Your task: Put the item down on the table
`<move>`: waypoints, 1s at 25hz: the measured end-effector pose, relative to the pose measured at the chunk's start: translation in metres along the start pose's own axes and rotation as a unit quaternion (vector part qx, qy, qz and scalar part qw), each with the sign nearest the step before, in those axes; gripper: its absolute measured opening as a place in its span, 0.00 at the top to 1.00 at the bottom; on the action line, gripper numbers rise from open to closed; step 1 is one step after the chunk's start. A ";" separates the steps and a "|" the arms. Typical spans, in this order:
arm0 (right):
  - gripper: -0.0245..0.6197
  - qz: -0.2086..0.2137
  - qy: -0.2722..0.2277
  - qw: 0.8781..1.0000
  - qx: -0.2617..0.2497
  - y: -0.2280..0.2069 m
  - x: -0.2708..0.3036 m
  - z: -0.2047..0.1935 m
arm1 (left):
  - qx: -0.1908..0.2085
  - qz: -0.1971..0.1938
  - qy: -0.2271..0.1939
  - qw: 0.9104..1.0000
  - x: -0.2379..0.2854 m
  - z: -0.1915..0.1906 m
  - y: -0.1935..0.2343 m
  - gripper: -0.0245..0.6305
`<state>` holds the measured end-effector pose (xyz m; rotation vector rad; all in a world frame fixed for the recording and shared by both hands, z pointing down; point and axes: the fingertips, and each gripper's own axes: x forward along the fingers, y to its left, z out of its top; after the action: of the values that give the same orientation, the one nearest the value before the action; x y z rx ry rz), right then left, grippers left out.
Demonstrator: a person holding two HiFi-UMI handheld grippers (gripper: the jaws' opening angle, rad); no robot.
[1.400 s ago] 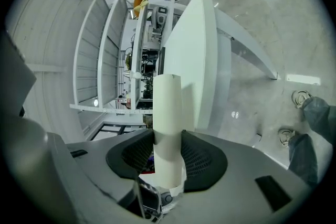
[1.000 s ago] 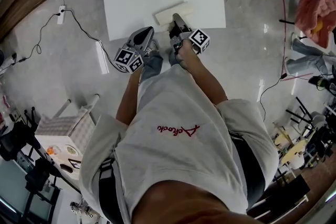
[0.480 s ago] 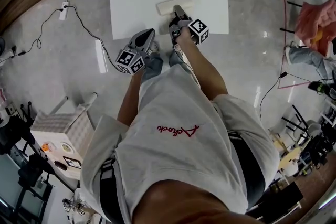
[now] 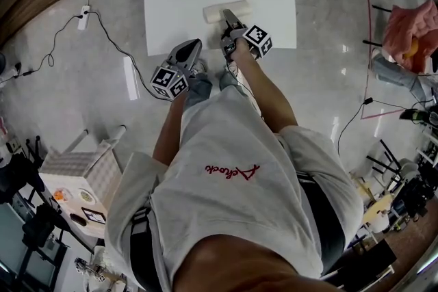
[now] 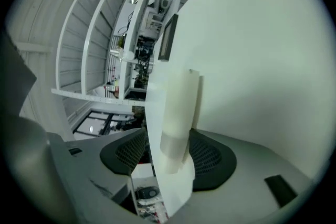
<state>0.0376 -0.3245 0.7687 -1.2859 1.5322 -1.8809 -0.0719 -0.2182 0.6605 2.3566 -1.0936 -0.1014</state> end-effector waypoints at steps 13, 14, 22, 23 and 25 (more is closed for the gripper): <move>0.54 -0.078 0.163 0.929 -0.323 0.005 0.001 -0.029 | 0.004 -0.015 0.003 1.000 0.006 0.000 -0.011 0.94; 0.54 -0.088 0.172 0.912 -0.362 0.003 0.001 -0.031 | 0.004 -0.015 0.003 1.000 0.006 0.000 -0.011 0.94; 0.61 -0.154 0.186 0.766 -0.596 -0.014 -0.004 -0.035 | 0.004 -0.013 0.000 1.000 0.002 0.004 -0.012 0.94; 0.63 -0.156 0.185 0.762 -0.601 -0.015 -0.004 -0.035 | 0.003 -0.013 0.000 1.000 0.002 0.004 -0.011 0.94; 0.64 -0.156 0.185 0.761 -0.602 -0.015 -0.003 -0.034 | -0.001 -0.014 -0.003 1.000 0.001 0.006 -0.009 0.94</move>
<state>0.0141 -0.2986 0.7815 -1.7370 3.1813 -1.2037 -0.0671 -0.2170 0.6509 2.3715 -1.0634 -0.1184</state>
